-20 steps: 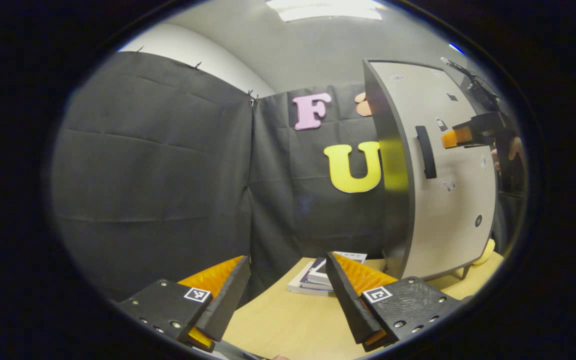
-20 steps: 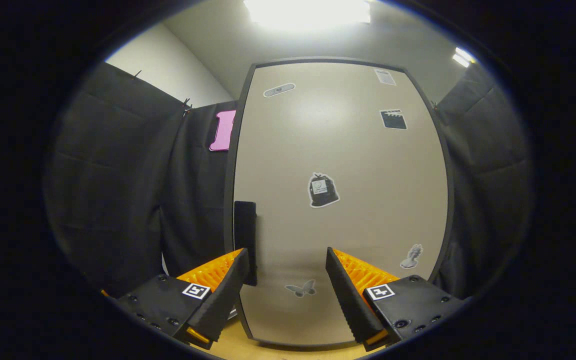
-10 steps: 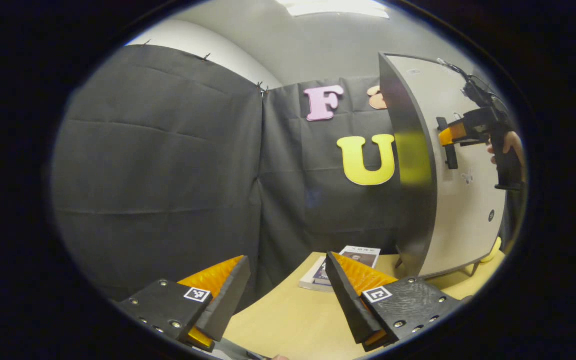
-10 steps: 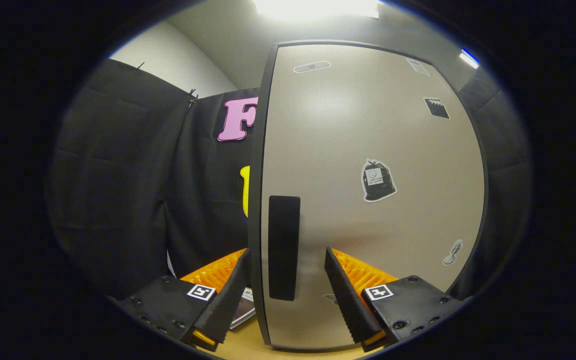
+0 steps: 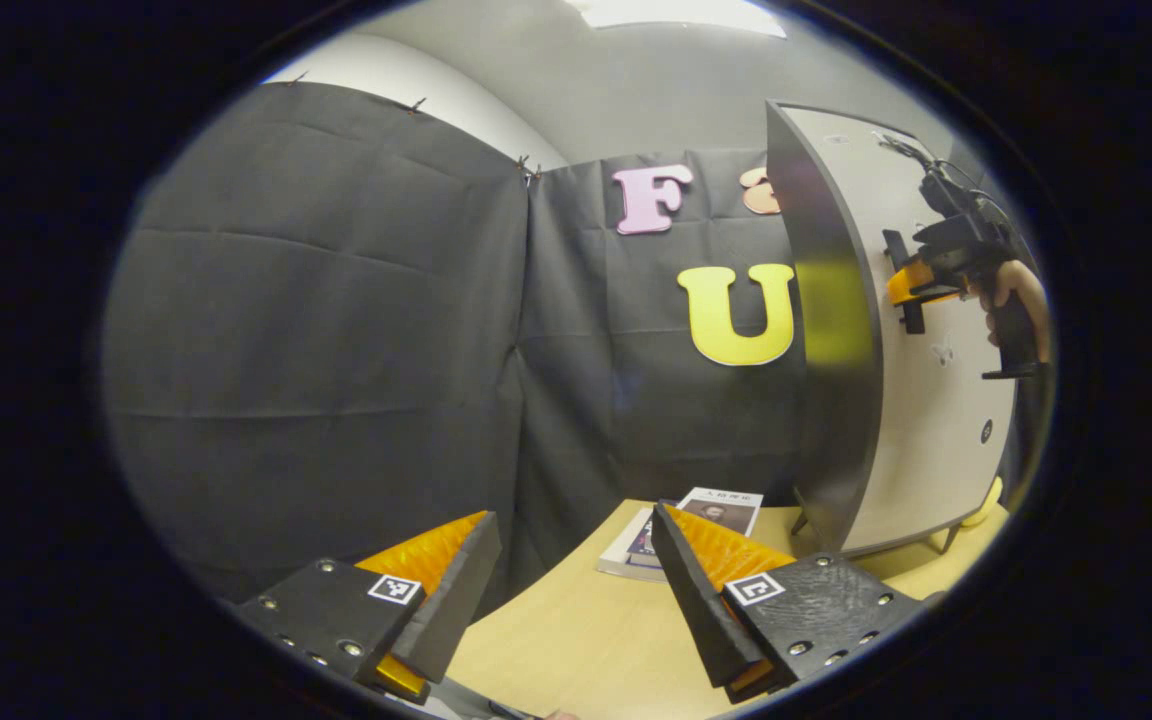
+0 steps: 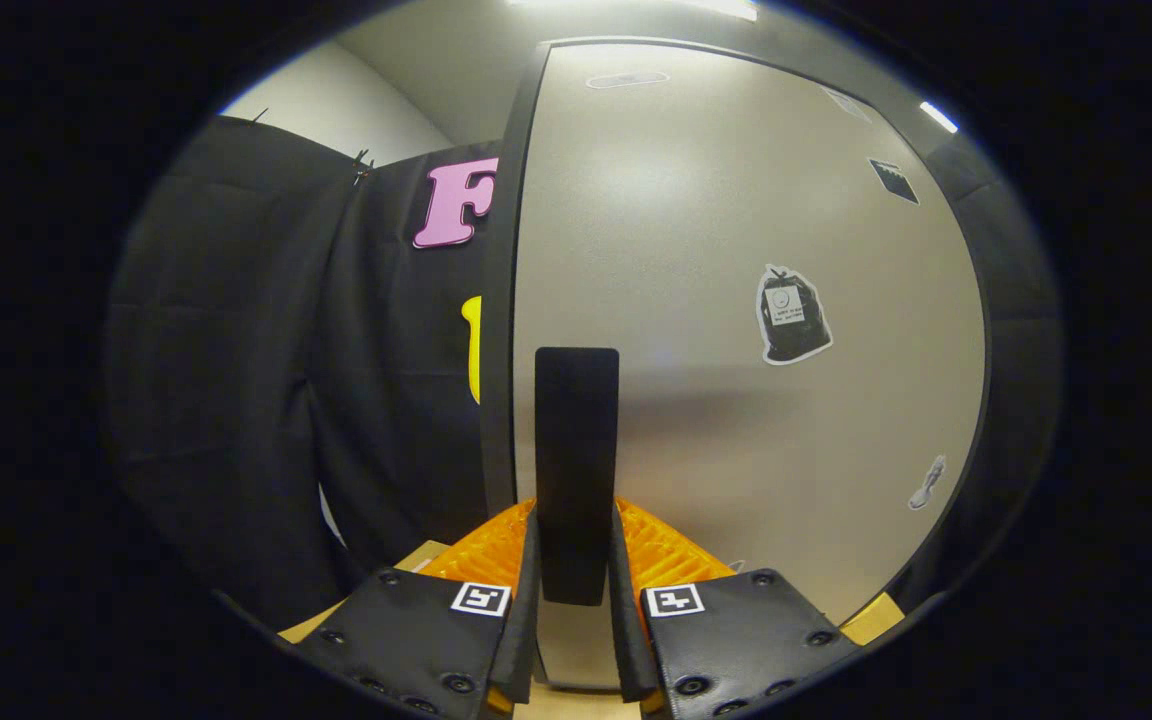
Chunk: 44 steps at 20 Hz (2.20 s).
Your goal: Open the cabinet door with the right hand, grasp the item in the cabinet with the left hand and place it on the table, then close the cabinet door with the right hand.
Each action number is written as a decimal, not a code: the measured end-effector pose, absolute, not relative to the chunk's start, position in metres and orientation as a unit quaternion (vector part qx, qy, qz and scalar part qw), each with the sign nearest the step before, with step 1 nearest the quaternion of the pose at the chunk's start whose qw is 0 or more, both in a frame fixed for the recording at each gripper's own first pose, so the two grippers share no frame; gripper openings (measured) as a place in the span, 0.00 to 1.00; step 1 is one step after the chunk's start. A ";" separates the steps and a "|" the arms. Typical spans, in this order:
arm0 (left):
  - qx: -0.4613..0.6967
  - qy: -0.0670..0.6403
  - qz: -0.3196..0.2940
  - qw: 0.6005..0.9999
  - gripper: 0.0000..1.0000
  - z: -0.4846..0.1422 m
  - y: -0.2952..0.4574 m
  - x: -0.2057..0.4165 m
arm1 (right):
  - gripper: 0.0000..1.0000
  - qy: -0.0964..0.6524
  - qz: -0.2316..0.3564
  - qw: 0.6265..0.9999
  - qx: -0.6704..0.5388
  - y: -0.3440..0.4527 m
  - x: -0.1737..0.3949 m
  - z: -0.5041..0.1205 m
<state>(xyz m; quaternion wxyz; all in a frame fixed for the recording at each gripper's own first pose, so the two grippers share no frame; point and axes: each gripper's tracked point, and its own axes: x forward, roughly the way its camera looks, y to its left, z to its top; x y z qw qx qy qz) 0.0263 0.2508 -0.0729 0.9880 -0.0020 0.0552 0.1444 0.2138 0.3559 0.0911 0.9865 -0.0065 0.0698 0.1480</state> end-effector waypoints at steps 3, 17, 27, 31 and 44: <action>-0.005 0.054 0.142 0.988 0.93 -0.071 0.249 0.027 | 0.17 0.068 0.157 0.985 -0.006 0.355 0.214 0.090; 0.009 0.030 0.102 0.994 0.93 -0.041 0.185 0.044 | 0.11 0.096 0.257 0.961 0.016 0.338 0.163 0.094; 0.016 0.011 0.049 0.999 0.93 -0.018 0.112 0.049 | 0.11 0.116 0.333 0.935 0.046 0.316 0.134 0.098; 0.025 0.007 0.041 0.999 0.92 -0.012 0.093 0.051 | 0.11 0.118 0.354 0.926 0.054 0.312 0.136 0.096; 0.024 0.012 0.001 1.000 0.93 -0.009 0.017 0.061 | 0.11 0.118 0.407 0.903 0.070 0.301 0.144 0.092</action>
